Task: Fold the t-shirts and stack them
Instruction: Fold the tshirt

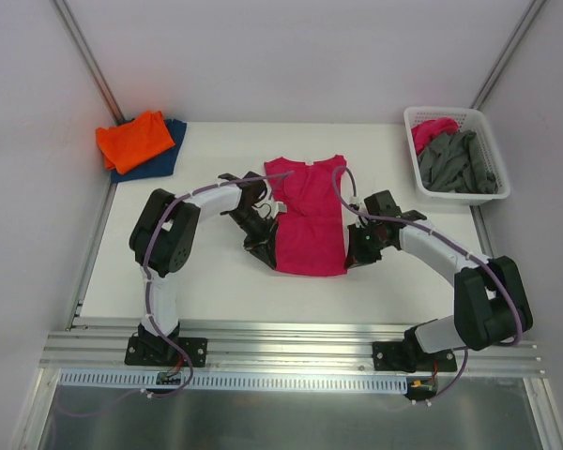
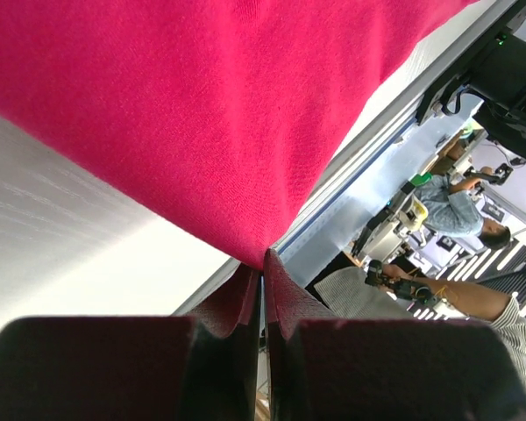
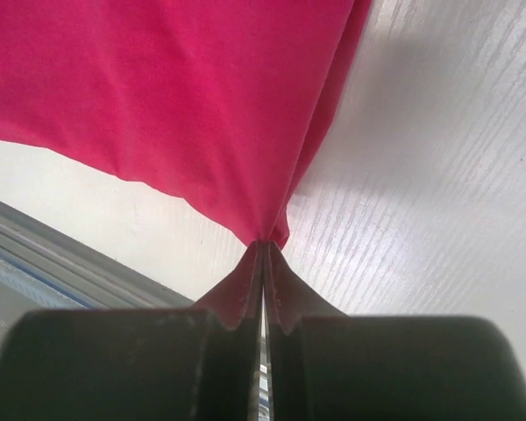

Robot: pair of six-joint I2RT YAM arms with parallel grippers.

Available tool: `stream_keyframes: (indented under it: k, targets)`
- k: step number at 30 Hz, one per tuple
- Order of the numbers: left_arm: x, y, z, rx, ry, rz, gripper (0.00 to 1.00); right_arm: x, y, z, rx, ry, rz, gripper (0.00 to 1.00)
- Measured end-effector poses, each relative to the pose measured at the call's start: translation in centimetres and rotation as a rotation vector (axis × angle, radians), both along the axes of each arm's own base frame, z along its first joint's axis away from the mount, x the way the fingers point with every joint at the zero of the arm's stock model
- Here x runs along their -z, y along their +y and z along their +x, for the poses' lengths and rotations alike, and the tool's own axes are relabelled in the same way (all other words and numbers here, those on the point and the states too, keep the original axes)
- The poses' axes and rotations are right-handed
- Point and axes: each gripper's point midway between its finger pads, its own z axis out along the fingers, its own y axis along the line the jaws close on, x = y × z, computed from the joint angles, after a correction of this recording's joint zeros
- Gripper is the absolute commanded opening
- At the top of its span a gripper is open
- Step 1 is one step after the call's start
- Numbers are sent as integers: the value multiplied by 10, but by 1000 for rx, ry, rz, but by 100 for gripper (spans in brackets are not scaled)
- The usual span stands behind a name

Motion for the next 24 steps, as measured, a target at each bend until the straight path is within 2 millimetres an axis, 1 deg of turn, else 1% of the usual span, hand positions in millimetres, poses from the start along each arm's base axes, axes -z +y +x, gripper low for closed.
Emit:
stream_keyframes:
  k: [7,10,15,21,24]
  targets:
    - [0,1,1,4,-7,6,0,-4,0,1,-13,-18,4,0]
    - [-4,2,8,5,-32,13,0,-11,3,6,-14,-32,12,0]
    - [-23,3,40,-11,-134,-14,0,-36,13,29,-15,-103,43,0]
    - [-40,18,75,-58,-228,-11,0,-62,25,58,-16,-171,74,0]
    - [-54,25,94,-78,-288,-5,0,-74,30,75,-12,-202,89,0]
